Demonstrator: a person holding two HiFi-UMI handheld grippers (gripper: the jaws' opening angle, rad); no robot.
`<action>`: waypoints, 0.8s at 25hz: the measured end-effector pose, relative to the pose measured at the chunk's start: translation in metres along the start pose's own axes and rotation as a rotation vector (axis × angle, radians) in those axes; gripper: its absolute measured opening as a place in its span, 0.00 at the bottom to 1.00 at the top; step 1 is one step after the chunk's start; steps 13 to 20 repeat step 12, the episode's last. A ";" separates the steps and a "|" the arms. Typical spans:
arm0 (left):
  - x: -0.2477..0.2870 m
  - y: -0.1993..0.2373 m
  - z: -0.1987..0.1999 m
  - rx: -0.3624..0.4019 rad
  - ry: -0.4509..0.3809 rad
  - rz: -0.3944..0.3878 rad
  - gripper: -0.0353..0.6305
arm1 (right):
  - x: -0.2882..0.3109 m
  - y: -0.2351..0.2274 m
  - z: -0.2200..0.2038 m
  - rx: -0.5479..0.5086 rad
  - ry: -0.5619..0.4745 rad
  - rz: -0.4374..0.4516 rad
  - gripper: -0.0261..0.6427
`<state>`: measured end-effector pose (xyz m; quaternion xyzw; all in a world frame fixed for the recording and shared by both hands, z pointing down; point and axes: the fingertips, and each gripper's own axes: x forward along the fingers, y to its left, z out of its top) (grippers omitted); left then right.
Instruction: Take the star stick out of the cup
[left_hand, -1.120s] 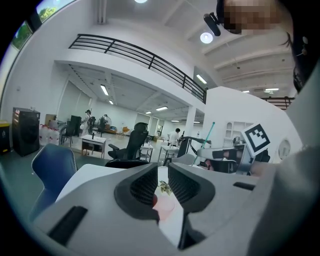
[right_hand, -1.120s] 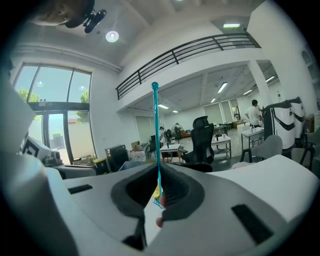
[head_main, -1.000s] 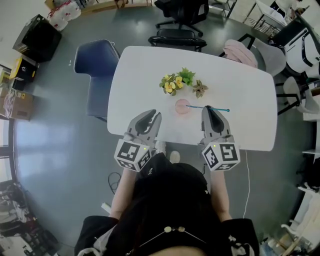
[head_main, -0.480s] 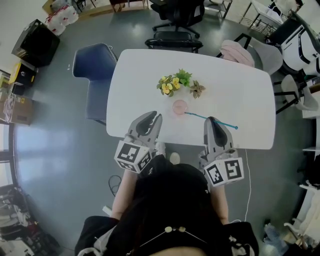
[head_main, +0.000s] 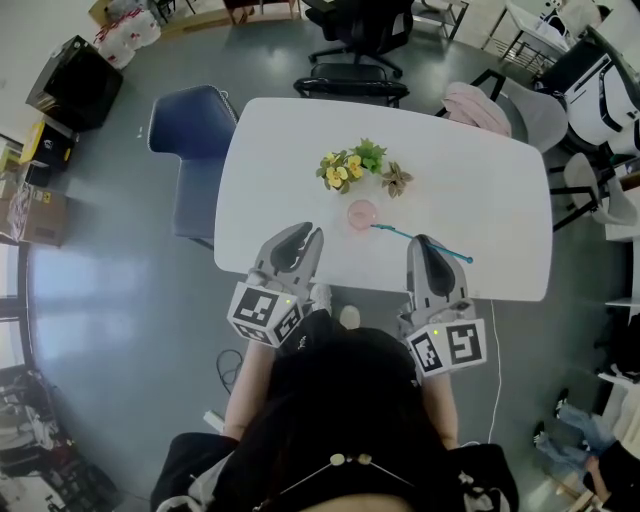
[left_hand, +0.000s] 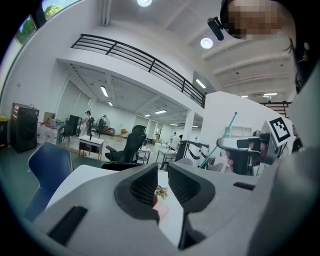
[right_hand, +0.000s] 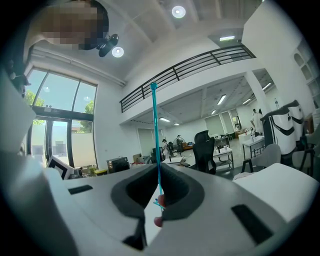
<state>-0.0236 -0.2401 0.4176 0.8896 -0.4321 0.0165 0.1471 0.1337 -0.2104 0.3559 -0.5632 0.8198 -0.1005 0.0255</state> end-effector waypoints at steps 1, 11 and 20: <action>-0.001 0.000 -0.001 0.000 0.000 0.001 0.15 | 0.000 0.001 0.001 -0.001 -0.002 0.002 0.07; -0.005 0.000 0.000 0.002 0.000 0.008 0.15 | -0.002 0.003 0.008 -0.004 -0.011 0.010 0.07; -0.005 -0.001 0.000 0.003 0.000 0.008 0.15 | -0.002 0.003 0.009 -0.005 -0.013 0.011 0.07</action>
